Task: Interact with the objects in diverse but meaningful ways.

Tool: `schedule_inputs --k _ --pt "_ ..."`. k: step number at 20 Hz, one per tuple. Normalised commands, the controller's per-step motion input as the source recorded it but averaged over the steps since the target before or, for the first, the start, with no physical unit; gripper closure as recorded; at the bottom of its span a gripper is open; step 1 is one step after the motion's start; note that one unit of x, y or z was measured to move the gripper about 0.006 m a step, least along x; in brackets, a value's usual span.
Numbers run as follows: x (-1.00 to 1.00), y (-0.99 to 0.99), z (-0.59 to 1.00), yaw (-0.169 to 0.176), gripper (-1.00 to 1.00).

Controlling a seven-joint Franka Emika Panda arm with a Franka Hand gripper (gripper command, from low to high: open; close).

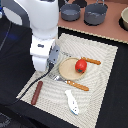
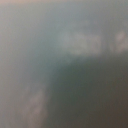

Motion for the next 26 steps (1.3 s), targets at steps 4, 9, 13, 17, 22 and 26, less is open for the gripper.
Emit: schedule_inputs --k 4,9,13,17,22,26 --pt "-0.03 0.29 0.52 0.005 1.0" --pt "0.09 0.81 1.0 0.063 1.0" --pt "0.34 0.89 1.0 0.047 1.0" --pt "0.48 0.93 0.77 0.06 1.0" --pt "0.48 0.84 0.24 0.083 1.0" --pt "0.17 0.36 -0.49 0.084 1.0"
